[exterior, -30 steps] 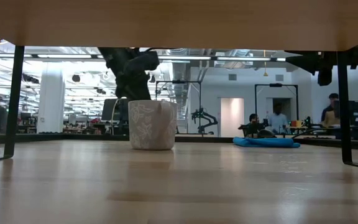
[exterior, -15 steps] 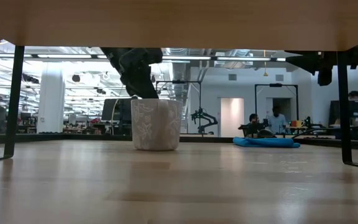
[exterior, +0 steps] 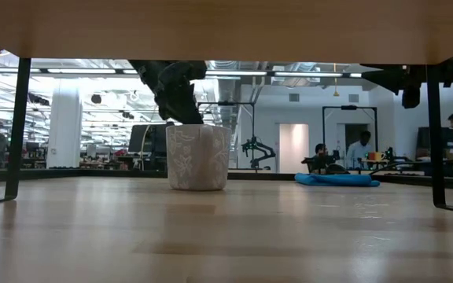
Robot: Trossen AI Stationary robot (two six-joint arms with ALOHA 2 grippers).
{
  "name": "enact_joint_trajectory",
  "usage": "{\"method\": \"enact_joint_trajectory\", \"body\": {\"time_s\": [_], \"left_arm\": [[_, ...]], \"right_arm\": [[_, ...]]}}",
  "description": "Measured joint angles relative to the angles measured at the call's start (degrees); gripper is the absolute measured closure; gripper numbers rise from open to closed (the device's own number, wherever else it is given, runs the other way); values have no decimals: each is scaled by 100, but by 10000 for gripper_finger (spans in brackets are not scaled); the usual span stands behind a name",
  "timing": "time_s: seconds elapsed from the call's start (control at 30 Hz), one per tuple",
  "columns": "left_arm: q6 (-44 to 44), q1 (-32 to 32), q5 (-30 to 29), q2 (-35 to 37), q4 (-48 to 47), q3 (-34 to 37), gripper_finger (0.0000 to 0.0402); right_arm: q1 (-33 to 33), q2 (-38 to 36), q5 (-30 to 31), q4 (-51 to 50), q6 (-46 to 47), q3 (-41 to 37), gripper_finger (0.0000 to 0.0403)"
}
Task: Stack small to large cups/mugs on shelf
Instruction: Put the white mug on the shelf
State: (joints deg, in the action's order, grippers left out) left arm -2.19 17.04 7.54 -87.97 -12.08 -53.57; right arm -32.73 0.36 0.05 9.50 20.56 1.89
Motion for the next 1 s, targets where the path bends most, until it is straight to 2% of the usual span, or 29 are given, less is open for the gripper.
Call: {"method": "enact_joint_trajectory", "body": {"time_s": [0.13, 0.3, 0.47, 0.7, 0.87, 1.0], "left_arm": [[-60, 0, 394, 25, -10, -232, 327], [-90, -12, 883, 28, -373, -832, 279], [-696, -125, 1616, 33, -810, -1301, 233], [-1380, -373, 2721, 36, -710, -1437, 215], [-1804, -678, 2553, 36, -598, -1437, 214], [-2109, -1000, 1910, 33, -543, -1437, 214]], "right_arm": [[0, 0, 2, 0, -2, 0, 211], [0, 0, 2, 1, -4, 0, 211], [0, 0, 2, 2, -5, 0, 209], [0, 0, 2, 0, -109, 0, 211], [0, 0, 2, 1, -299, 0, 211], [0, 0, 2, 0, -302, 0, 209]]}}
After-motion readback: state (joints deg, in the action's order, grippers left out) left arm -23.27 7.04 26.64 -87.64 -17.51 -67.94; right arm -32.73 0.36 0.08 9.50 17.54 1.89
